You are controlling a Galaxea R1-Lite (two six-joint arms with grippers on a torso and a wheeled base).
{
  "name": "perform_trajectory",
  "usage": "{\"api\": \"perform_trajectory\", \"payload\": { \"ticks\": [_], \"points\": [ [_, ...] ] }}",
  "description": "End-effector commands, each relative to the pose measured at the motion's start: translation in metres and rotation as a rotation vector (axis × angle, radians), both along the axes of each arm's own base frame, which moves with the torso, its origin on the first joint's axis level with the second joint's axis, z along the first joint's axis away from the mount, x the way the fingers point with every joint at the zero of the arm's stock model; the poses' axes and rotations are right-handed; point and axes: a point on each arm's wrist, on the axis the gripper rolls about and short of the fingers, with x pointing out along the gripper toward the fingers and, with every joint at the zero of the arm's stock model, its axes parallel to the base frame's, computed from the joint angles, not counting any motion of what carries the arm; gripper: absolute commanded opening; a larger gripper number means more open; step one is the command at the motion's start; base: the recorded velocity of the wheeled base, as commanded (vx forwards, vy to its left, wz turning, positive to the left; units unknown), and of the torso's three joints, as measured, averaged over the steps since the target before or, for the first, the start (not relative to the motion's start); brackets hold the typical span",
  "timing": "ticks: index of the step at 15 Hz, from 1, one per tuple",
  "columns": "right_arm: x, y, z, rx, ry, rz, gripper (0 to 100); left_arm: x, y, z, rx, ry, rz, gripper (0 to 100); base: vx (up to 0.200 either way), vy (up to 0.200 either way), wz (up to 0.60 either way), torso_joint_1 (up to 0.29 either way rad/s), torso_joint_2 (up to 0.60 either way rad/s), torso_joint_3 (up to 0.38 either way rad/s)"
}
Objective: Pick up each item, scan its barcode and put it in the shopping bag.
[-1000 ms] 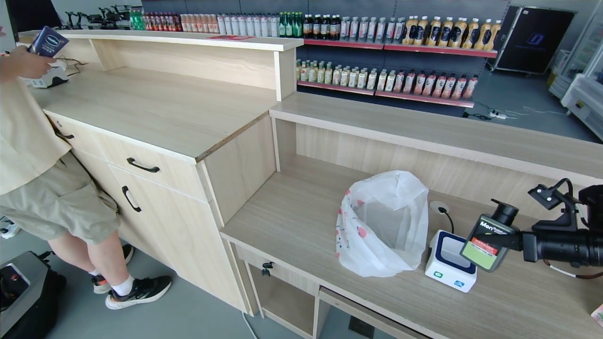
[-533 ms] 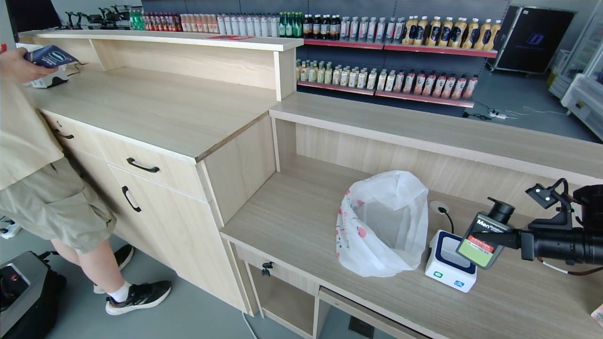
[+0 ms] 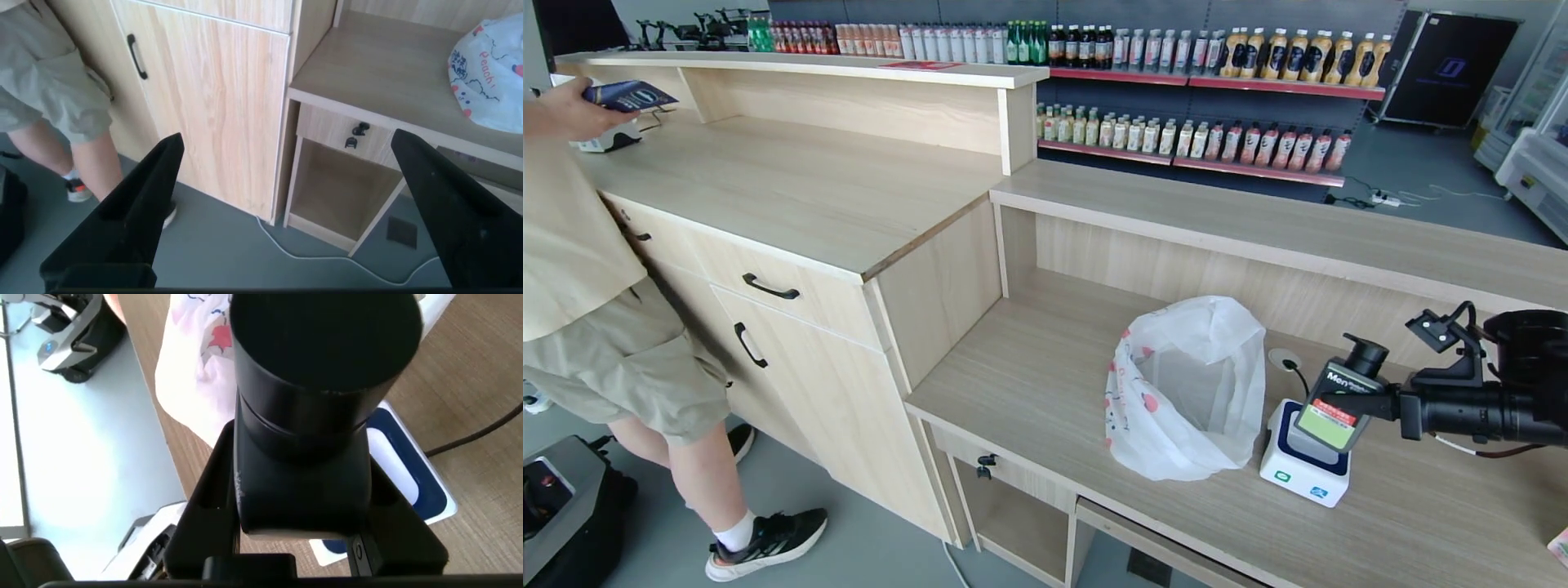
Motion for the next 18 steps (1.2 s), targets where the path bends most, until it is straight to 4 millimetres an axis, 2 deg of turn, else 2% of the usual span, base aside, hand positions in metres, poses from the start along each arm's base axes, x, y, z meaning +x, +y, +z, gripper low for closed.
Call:
{"api": "perform_trajectory", "payload": {
  "ticks": [1,18],
  "points": [
    [0.001,0.002,-0.004,0.001,0.009,0.008,0,0.0,0.0,0.0,0.0,0.001,0.0,100,0.0,0.0,0.0,0.0,0.0,0.0],
    [0.003,0.002,-0.022,-0.064,0.039,-0.001,0,0.0,0.0,0.0,0.0,0.001,0.0,100,0.0,0.0,0.0,0.0,0.0,0.0]
  ]
}}
